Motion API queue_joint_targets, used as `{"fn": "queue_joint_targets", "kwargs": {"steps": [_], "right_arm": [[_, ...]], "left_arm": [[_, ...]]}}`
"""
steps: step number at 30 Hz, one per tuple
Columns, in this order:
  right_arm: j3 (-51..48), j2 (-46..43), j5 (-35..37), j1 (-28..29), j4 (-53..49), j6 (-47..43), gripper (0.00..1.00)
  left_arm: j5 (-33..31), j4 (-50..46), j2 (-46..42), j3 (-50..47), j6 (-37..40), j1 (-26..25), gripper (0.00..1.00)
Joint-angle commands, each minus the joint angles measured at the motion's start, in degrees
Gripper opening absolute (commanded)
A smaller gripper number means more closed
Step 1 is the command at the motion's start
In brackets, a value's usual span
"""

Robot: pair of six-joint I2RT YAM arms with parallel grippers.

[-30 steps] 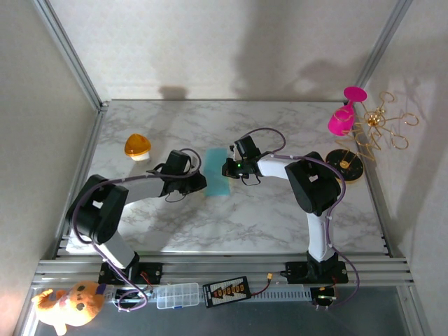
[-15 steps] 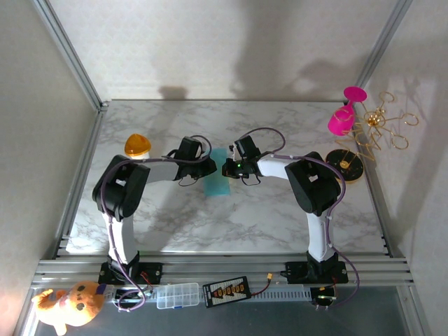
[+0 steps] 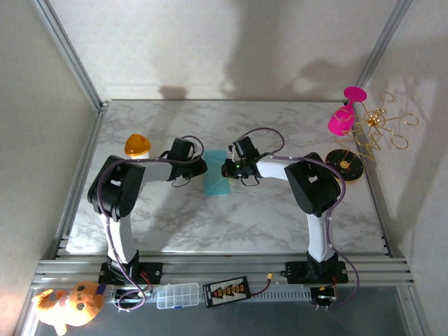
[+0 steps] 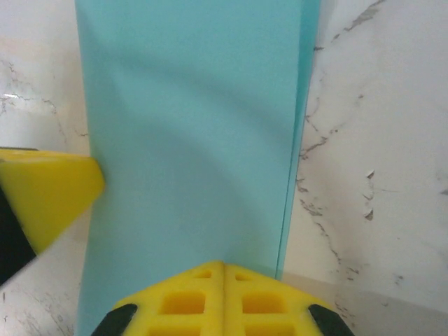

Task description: Fold a paper plane with a square sheet of paper (pick it up from the middle)

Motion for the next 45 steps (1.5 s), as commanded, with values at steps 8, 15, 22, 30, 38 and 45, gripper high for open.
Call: {"fn": "queue_joint_targets", "kwargs": {"steps": [8, 15, 22, 30, 38, 45], "right_arm": [[-7.5, 10.7, 17.7, -1.3, -18.7, -2.0, 0.0], [-7.1, 11.2, 17.0, -1.3, -18.8, -1.8, 0.0], [-7.2, 11.1, 17.0, -1.3, -18.9, -1.5, 0.0], [-8.0, 11.3, 17.8, -1.3, -19.5, -1.6, 0.0], [-9.8, 10.7, 19.2, -1.3, -19.6, -1.7, 0.0], [-9.6, 10.6, 18.6, -1.3, -19.2, -1.5, 0.0]], "left_arm": [[6.4, 6.1, -6.1, -2.2, 1.1, 1.0, 0.13], [6.8, 9.2, -1.0, 1.5, -2.4, -2.3, 0.13], [4.9, 6.1, 5.1, 6.3, -2.9, -2.2, 0.13], [3.3, 7.6, 7.3, 4.1, -2.5, 1.1, 0.13], [2.2, 5.5, 7.5, 5.1, 0.2, 5.2, 0.13], [7.1, 15.3, 1.8, 1.1, -4.5, 3.8, 0.13]]}}
